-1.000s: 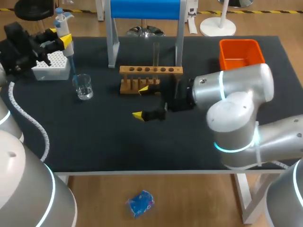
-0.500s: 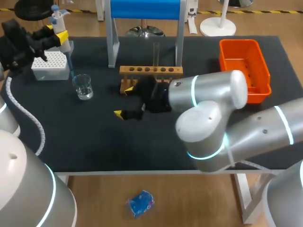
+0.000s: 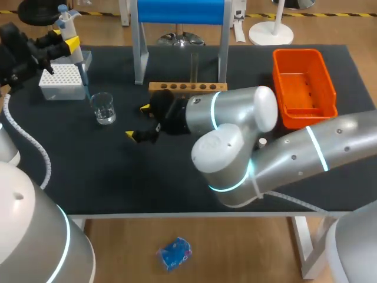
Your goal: Invert the test tube, pick up the pipette, mount the tip to pipette, aspirate from beaker and dispense into the tube, eject the tip, return the pipette, and cap with the stopper.
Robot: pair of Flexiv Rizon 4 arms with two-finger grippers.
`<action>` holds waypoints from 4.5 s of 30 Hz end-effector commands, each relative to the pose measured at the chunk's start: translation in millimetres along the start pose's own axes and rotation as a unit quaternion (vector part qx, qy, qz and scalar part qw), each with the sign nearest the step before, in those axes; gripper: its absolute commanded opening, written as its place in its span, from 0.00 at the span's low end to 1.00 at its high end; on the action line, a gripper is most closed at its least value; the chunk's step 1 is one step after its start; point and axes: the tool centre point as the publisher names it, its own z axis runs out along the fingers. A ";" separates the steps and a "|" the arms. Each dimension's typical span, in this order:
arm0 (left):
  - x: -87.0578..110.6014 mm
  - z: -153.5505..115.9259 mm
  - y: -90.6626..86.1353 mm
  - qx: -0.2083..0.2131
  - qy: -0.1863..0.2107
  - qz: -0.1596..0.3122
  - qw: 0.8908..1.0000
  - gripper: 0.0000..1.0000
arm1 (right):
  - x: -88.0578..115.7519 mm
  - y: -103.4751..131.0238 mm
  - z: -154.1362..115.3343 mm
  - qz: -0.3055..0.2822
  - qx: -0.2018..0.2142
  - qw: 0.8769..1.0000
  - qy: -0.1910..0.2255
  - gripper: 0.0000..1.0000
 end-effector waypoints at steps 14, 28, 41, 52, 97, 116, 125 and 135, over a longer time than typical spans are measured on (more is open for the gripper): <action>-4.9 14.7 2.8 0.001 0.019 0.006 1.000 0.00 | -1.6 -4.5 63.5 0.013 0.026 0.999 -0.012 1.00; -11.8 22.0 14.5 -0.005 0.010 0.011 1.000 0.00 | -1.6 -4.5 63.5 0.013 0.026 0.999 -0.012 1.00; -11.7 29.9 23.5 -0.003 0.014 0.008 1.000 0.00 | -1.6 -4.5 63.5 0.013 0.026 0.999 -0.012 1.00; -12.5 34.5 34.8 -0.001 0.014 -0.004 1.000 0.00 | -1.6 -4.5 63.5 0.013 0.026 0.999 -0.012 1.00; -9.9 42.5 90.6 -0.019 0.015 -0.062 0.998 0.00 | -1.6 -4.5 63.5 0.013 0.026 0.999 -0.012 1.00; -9.4 42.6 102.5 -0.020 0.010 -0.072 0.997 0.00 | -1.6 -4.5 63.5 0.013 0.026 0.999 -0.012 1.00; -10.6 43.2 105.7 -0.019 0.008 -0.071 0.997 0.00 | -1.6 -4.5 63.5 0.013 0.026 0.999 -0.012 1.00; -14.6 45.8 110.0 -0.018 0.007 -0.073 0.997 0.00 | -1.6 -4.5 63.5 0.013 0.026 0.999 -0.012 1.00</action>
